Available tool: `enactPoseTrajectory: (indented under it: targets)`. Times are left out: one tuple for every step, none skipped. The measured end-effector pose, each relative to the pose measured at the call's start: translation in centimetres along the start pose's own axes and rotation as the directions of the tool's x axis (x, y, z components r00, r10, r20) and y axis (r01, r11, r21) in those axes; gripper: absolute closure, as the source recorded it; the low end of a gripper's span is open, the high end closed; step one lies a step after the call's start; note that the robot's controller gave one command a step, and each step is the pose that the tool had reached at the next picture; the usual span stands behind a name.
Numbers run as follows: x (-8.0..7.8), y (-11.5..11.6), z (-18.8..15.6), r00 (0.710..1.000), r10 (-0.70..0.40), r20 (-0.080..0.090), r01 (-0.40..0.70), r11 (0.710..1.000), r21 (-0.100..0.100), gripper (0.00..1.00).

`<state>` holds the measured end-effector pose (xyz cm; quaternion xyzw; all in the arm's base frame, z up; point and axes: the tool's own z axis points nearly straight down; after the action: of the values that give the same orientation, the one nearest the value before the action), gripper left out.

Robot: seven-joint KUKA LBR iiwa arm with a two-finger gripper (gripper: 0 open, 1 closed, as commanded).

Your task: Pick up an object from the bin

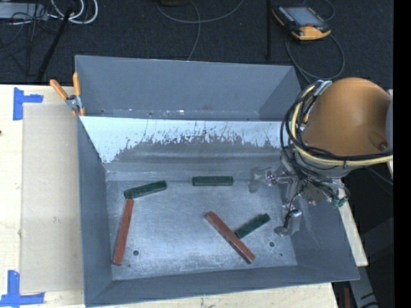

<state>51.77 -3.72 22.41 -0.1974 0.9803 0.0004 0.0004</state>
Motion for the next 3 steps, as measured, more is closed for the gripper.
enactPoseTrajectory:
  targets:
    - [-5.0,-0.2,15.7,0.971,-0.238,-0.007,0.238,0.971,-0.004,0.00]
    - [2.9,-2.1,15.4,0.990,-0.143,-0.005,0.143,0.990,-0.001,0.00]
    - [1.2,-11.6,15.3,1.000,-0.002,0.002,0.002,1.000,0.004,0.00]
